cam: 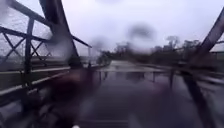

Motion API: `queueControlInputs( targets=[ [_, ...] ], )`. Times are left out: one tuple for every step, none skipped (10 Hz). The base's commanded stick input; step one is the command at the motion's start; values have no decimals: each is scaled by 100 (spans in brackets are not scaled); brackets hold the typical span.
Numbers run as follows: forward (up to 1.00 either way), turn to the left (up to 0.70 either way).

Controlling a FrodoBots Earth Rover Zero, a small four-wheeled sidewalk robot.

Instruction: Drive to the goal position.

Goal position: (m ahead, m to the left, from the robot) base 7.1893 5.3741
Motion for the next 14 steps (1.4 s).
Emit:
queueControlInputs(
  targets=[
    [70,0],
    [70,0],
    [70,0],
    [70,0],
    [70,0],
    [70,0],
    [70,0],
    [70,0],
    [70,0],
    [70,0],
    [70,0],
    [70,0],
    [70,0],
    [70,0]
  ],
)
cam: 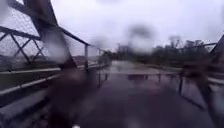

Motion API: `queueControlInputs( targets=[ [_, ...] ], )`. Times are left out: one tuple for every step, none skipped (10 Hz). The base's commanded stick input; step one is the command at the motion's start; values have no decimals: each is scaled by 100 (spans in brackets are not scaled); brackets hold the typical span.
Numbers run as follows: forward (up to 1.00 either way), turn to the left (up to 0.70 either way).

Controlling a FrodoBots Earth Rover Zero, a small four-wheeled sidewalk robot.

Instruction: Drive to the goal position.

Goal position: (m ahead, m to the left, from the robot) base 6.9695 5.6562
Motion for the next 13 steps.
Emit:
queueControlInputs(
  targets=[
    [70,0],
    [70,0],
    [70,0],
    [70,0],
    [70,-13],
    [70,-30],
    [70,-35],
    [70,-35],
    [70,-2],
    [70,0],
    [70,0],
    [70,0],
    [70,-2]
  ],
)
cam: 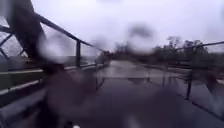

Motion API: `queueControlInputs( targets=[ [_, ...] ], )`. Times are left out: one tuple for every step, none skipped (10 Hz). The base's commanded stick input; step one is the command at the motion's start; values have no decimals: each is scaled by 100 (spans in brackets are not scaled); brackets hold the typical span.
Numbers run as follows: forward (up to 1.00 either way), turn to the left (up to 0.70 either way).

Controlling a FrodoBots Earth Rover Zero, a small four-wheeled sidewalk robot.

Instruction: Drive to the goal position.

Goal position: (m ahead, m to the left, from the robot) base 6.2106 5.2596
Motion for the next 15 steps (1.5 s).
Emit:
queueControlInputs(
  targets=[
    [70,-35],
    [70,-35],
    [70,-35],
    [70,-25],
    [70,0],
    [70,0],
    [70,0],
    [70,0],
    [70,0],
    [70,0],
    [70,0],
    [70,0],
    [70,0],
    [70,0],
    [70,0]
  ],
)
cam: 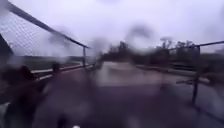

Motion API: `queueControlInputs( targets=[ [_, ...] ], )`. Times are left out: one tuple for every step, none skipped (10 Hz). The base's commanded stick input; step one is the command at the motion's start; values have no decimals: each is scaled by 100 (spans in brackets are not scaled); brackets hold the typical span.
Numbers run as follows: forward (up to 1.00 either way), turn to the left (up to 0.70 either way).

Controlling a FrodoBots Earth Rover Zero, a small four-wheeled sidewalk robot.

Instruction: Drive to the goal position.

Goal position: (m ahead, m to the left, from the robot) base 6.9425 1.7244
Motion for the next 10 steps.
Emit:
queueControlInputs(
  targets=[
    [70,0],
    [70,0],
    [70,0],
    [70,0],
    [70,0],
    [70,0],
    [70,0],
    [70,0],
    [70,0],
    [70,17]
  ],
)
